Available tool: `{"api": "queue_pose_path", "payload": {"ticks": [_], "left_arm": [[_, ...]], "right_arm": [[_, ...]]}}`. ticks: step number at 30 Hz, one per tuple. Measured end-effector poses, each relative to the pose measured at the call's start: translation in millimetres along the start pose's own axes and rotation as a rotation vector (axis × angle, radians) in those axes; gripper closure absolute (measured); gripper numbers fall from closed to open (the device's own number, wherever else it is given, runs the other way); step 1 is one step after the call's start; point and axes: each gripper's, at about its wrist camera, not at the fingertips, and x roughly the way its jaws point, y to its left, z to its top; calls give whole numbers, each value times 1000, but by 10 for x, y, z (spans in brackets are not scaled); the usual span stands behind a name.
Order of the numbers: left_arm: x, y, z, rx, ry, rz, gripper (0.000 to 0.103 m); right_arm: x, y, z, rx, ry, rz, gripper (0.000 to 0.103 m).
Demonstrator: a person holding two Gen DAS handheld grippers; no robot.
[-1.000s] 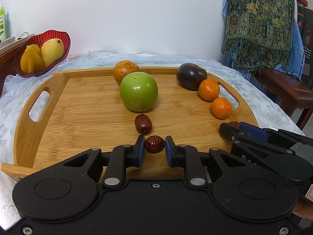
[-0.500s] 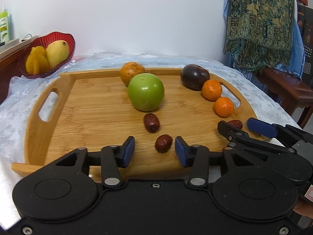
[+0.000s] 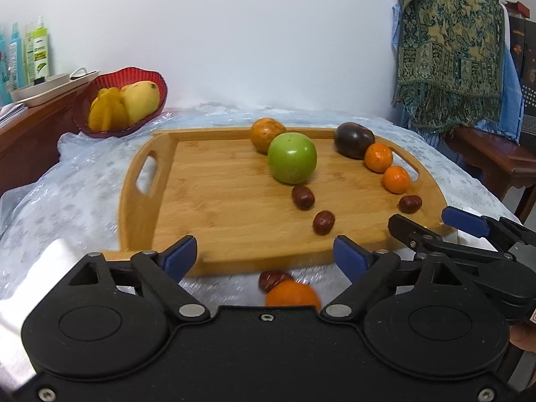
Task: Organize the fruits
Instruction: 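Withdraw both open tools from the tray toward the last date and tangerine on the sheet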
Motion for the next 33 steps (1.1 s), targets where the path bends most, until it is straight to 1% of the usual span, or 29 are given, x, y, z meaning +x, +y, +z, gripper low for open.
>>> {"api": "queue_pose_path", "payload": {"ticks": [2,9,13,14,17,21,22,24,26,30,33], "left_arm": [[-51,45,-49,1,3,5,14],[-170,189,-208,2,14,22,14],[-185,288,-250,-18,17,7,14],[-182,307,-255,-25,18,0,18],[-162,346,-256,-34,33,-20,34],[-163,393,-261,-21,29,-49,45],[-163,403,-261,-13,32,-51,46],[-152,431,-262,0,45,-51,53],[-128,468,-263,2,63,-52,55],[-72,559,-256,-19,75,-59,59],[-56,614,-237,-32,62,-70,59]], "right_arm": [[-38,62,-31,-10,-10,21,14],[-130,258,-123,-62,-21,94,12],[-145,309,-175,-74,-5,115,12],[-149,313,-189,-75,0,118,12],[-178,322,-220,-74,10,129,12],[-221,341,-244,-64,32,166,12],[-236,356,-247,-66,40,175,12],[-278,413,-253,-81,54,191,12],[-317,474,-256,-87,71,208,12],[-348,584,-258,-53,103,251,12],[-341,722,-276,-90,122,257,13]]}}
